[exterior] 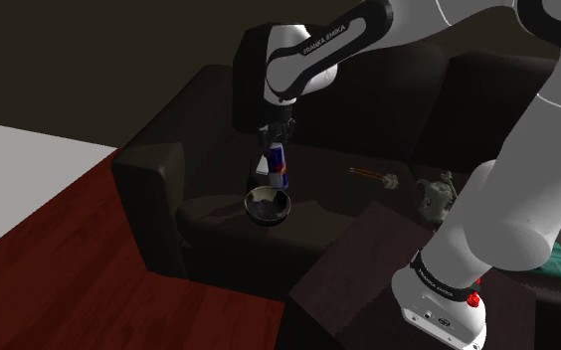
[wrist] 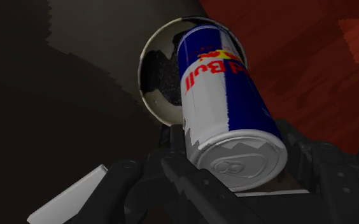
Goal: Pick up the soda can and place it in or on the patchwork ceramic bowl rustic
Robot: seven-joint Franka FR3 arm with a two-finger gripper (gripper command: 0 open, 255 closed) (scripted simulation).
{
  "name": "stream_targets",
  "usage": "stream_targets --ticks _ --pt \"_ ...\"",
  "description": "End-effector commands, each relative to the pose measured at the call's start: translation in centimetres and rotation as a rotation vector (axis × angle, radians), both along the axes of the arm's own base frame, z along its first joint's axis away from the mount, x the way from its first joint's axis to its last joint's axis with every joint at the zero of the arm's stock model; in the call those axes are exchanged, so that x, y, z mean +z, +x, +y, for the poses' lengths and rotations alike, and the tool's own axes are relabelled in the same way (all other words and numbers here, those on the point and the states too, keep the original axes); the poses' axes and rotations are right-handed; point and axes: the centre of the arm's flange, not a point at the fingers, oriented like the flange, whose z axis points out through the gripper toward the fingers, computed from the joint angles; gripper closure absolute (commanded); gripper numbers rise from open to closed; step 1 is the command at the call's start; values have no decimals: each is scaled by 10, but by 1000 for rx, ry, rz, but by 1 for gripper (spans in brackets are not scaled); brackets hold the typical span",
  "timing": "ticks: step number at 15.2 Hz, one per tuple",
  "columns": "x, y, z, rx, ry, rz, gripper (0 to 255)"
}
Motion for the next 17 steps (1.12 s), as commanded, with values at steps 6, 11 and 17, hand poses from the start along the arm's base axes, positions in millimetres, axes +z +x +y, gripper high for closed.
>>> stream_targets --ticks 6,11,17 --pt "-36 0 0 0 0 -1 255" --pt "-63 0 0 0 0 -1 255" --pt "-93 0 0 0 0 -1 255"
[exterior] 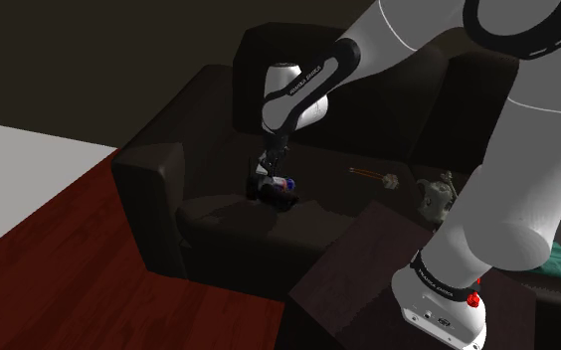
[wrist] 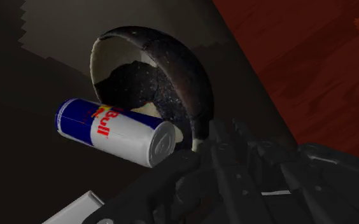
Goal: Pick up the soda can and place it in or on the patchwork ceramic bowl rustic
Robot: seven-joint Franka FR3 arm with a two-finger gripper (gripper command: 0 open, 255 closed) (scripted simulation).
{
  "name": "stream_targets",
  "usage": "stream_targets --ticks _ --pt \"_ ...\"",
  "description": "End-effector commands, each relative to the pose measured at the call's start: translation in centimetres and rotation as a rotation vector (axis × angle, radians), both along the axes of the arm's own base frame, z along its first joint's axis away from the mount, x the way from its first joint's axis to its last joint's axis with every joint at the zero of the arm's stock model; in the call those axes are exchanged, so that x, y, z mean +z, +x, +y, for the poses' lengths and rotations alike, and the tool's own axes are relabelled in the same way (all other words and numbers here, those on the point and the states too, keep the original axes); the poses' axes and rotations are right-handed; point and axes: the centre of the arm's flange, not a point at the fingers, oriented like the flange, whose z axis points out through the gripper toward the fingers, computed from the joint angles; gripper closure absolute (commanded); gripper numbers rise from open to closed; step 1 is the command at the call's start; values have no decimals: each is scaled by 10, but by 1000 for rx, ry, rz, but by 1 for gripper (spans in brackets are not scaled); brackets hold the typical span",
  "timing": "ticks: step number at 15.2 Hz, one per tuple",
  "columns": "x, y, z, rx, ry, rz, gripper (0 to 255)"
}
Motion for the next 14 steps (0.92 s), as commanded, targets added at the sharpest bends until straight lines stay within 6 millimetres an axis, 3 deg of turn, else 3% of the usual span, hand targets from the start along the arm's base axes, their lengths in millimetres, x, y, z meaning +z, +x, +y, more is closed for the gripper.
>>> stream_targets --ticks 1,3,4,9,14 --pt "-6 -1 0 0 0 0 255" --pt "-4 -1 0 0 0 0 255" --pt "-4 -1 0 0 0 0 0" --pt "-39 61 -44 -417 35 131 0" --pt "-81 94 -108 -834 70 262 0"
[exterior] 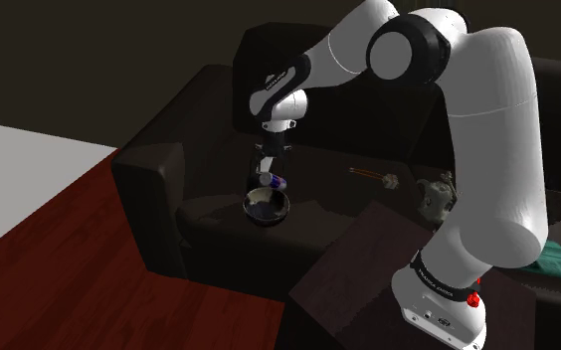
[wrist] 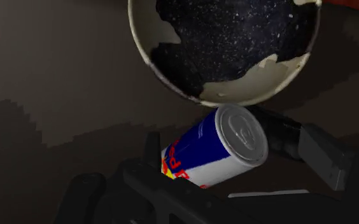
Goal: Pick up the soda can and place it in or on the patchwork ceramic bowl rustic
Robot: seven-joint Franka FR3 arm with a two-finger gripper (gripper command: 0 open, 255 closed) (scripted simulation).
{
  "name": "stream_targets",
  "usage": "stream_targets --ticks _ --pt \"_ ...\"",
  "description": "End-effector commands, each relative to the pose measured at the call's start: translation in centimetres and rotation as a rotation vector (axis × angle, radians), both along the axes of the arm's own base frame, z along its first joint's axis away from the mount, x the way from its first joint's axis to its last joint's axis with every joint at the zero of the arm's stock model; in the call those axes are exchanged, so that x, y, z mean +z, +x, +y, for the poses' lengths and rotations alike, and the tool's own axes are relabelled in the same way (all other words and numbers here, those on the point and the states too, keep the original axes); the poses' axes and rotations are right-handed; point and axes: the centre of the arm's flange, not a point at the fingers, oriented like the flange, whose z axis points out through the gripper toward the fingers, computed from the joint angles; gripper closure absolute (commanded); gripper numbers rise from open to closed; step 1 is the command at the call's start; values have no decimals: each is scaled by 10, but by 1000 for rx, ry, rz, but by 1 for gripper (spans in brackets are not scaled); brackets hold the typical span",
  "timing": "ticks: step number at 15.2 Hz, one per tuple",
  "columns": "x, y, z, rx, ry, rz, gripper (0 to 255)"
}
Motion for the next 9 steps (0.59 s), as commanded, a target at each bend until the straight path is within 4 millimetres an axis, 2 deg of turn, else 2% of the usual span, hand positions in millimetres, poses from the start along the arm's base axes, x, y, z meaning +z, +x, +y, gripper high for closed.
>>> stream_targets --ticks 1,4,9 --pt "-17 9 -27 -174 15 56 0" --pt "-44 8 -68 -417 35 132 0" --pt "-69 3 -60 -417 35 132 0"
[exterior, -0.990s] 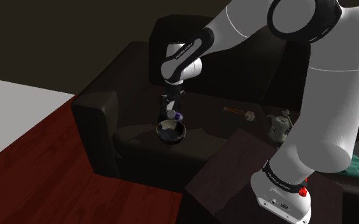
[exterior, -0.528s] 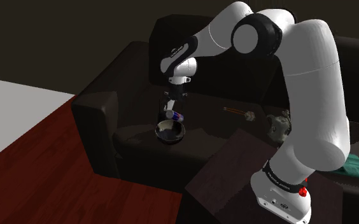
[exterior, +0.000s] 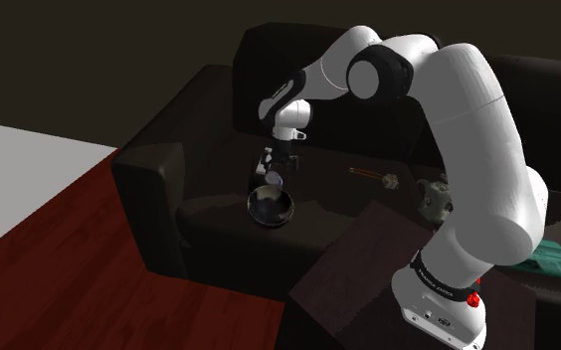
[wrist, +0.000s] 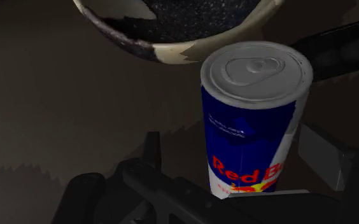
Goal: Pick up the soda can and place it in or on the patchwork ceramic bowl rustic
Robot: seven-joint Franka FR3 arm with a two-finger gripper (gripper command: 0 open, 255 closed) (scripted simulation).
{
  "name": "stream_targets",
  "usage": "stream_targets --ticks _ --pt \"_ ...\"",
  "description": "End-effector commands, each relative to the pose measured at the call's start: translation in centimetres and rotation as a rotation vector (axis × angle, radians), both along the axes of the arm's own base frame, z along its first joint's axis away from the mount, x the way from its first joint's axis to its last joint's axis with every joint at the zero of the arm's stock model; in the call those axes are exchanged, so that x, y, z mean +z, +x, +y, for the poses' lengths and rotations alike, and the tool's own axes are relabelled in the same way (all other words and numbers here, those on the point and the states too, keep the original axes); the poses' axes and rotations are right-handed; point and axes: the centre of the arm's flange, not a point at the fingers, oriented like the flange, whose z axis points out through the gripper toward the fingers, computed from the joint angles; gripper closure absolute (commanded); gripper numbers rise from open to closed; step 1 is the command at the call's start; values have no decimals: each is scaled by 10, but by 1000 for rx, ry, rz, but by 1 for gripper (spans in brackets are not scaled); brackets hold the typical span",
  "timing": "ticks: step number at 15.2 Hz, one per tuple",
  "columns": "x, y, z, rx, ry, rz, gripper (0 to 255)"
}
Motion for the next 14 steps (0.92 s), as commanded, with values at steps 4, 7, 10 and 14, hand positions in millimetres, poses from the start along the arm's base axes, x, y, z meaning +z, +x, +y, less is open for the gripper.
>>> stream_targets --ticks 4,7,10,14 --pt "-19 -5 6 -2 1 5 0" --pt "-19 -5 6 -2 1 5 0" --pt "-19 -5 6 -2 1 5 0" --pt "-19 -5 6 -2 1 5 255"
